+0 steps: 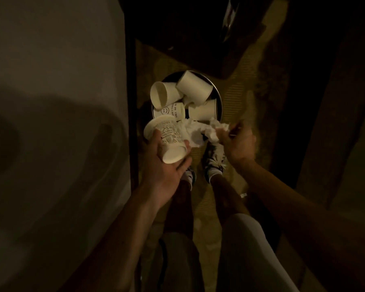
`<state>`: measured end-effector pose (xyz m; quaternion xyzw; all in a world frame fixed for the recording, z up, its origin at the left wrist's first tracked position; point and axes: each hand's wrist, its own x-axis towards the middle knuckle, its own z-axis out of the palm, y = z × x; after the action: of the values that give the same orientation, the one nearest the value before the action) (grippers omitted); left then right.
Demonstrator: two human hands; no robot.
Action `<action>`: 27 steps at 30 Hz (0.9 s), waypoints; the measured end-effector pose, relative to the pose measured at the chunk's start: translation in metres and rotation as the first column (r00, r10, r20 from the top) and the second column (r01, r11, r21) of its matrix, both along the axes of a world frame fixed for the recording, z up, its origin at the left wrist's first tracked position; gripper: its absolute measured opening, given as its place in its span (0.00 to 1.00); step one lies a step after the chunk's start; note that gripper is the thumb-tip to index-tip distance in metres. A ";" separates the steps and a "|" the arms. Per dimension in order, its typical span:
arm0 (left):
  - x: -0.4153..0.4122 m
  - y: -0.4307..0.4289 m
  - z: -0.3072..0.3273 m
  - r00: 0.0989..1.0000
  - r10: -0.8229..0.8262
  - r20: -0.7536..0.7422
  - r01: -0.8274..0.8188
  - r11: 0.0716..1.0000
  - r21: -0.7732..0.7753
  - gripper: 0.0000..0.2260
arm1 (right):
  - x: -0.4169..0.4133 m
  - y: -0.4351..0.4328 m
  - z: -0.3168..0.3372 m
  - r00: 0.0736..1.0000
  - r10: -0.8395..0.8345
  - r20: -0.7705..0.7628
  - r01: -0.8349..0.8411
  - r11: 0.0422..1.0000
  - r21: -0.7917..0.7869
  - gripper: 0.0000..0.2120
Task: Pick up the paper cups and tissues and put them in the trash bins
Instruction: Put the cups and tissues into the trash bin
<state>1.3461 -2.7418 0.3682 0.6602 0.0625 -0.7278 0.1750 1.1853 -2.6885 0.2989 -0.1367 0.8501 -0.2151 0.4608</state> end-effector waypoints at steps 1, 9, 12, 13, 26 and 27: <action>0.002 -0.001 -0.007 1.000 0.024 -0.017 -0.024 1.000 -0.007 0.41 | 0.001 -0.002 -0.010 0.999 0.047 -0.008 -0.047 0.999 0.016 0.10; 0.017 0.007 -0.045 0.999 0.009 0.045 -0.008 1.000 -0.021 0.36 | 0.014 0.000 -0.053 0.916 0.393 -0.087 -0.394 0.919 0.000 0.13; 0.014 0.012 -0.051 0.979 -0.102 0.179 0.111 0.993 -0.044 0.34 | 0.009 -0.002 -0.057 0.866 0.500 -0.006 -0.500 0.866 0.015 0.14; 0.013 0.013 -0.052 0.957 -0.174 0.233 0.192 0.980 -0.057 0.34 | 0.006 -0.003 -0.056 0.861 0.507 0.035 -0.508 0.861 0.018 0.15; 0.005 -0.039 -0.083 0.356 -0.486 0.798 0.934 0.167 -0.315 0.28 | 0.001 -0.045 -0.019 0.904 0.424 0.050 -0.390 0.869 -0.303 0.07; 0.003 -0.041 -0.087 0.312 -0.477 0.822 0.949 0.117 -0.292 0.27 | -0.001 -0.046 -0.024 0.897 0.441 0.032 -0.415 0.864 -0.284 0.08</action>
<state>1.3491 -2.7827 0.2816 0.6204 -0.6515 -0.4347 0.0413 1.1844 -2.7346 0.2750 -0.3732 0.7380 -0.2274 0.5142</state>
